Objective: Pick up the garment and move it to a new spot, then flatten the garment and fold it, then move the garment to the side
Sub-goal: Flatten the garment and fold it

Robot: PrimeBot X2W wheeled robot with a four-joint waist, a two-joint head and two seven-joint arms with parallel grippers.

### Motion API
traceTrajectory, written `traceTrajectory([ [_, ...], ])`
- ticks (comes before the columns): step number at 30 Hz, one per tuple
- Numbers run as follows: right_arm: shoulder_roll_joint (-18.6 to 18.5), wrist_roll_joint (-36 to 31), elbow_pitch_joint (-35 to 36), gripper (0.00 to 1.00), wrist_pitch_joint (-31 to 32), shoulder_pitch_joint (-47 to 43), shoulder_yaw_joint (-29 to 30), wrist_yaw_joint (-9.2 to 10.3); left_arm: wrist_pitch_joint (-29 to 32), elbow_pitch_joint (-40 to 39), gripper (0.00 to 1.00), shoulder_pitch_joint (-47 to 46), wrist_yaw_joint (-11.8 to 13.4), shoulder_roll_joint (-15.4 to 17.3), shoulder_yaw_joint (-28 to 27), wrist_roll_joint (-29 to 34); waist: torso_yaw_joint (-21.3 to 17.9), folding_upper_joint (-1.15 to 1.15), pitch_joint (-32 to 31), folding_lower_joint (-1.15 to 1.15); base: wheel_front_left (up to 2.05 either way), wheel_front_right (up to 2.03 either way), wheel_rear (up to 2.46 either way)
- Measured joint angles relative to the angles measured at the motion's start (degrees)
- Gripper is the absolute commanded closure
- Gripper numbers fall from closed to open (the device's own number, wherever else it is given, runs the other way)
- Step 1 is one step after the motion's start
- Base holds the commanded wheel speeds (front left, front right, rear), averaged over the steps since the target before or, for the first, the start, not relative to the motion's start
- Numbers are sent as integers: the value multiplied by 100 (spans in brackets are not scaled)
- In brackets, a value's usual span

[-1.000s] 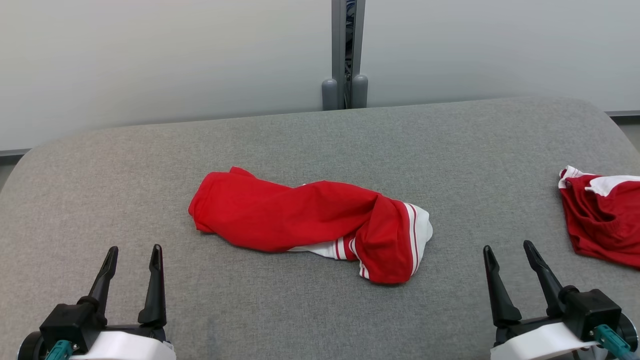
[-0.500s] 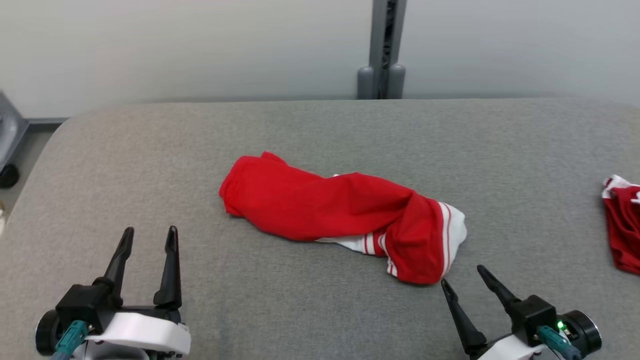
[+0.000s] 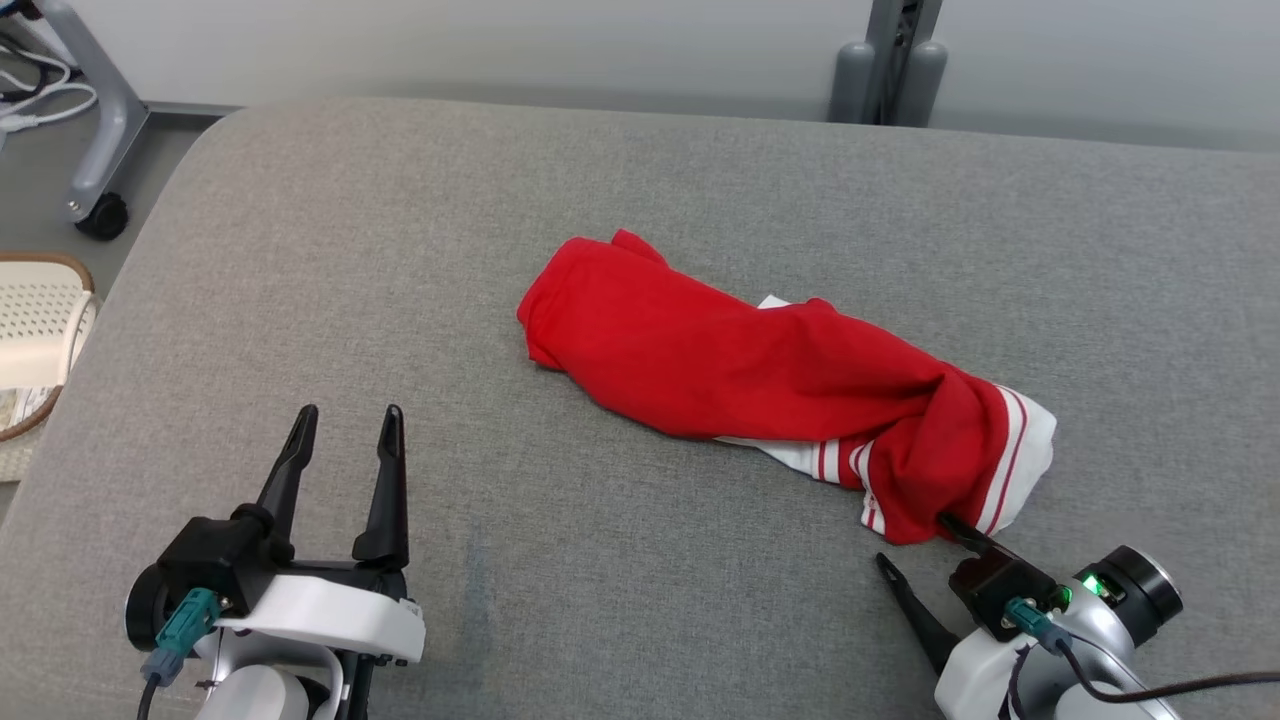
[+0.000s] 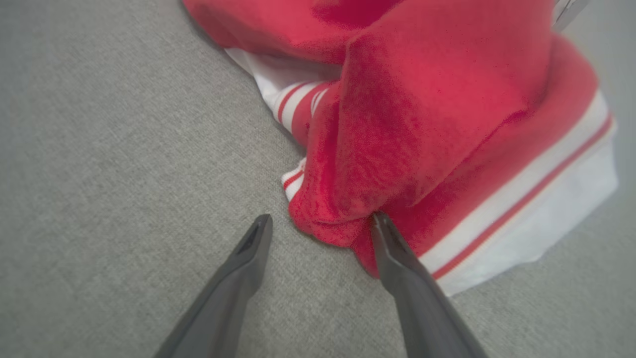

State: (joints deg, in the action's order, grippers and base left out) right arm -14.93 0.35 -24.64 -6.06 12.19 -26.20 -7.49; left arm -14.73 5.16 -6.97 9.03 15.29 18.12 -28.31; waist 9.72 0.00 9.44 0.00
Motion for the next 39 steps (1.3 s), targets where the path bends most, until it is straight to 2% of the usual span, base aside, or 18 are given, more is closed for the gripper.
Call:
traceTrajectory([
  [3,-14,-44,-360,0,14,246,-127,-1,-11,88,0,-90,-91,-71,5,10,89,0,118,0,0,0,0],
  [4,-12,-29,-452,52,8,319,-149,-1,-13,118,0,-116,-98,-102,5,20,116,0,145,0,0,0,0],
  [5,-2,-3,-542,67,-3,385,-163,-1,-18,143,0,-141,-115,-127,1,32,137,0,168,0,0,0,0],
  [6,19,45,-613,99,-27,442,-180,-2,-19,165,0,-164,-142,-144,-5,53,150,0,187,0,0,0,0],
  [13,130,328,-798,100,-280,591,-227,-2,-26,248,0,-183,-199,-189,-133,143,71,0,212,0,0,0,0],
  [17,190,516,-505,100,-477,558,-231,-1,-26,252,0,-183,-243,-209,-244,214,-66,0,195,0,0,0,0],
  [28,175,939,1850,100,-745,229,-731,-1,-27,256,0,-133,-304,-180,-458,383,-607,0,75,0,0,0,0],
  [29,160,1024,2295,100,-762,169,-719,-1,-29,247,0,-131,-318,-179,-481,414,-703,0,57,0,0,0,0],
  [34,258,1524,3199,100,-817,-70,-233,-1,-29,234,0,-122,-323,-159,-517,431,-880,0,36,0,0,0,0],
  [39,401,2247,3220,100,-817,-400,736,1,-29,245,0,-121,-344,-171,-504,439,-907,0,10,0,0,0,0],
])
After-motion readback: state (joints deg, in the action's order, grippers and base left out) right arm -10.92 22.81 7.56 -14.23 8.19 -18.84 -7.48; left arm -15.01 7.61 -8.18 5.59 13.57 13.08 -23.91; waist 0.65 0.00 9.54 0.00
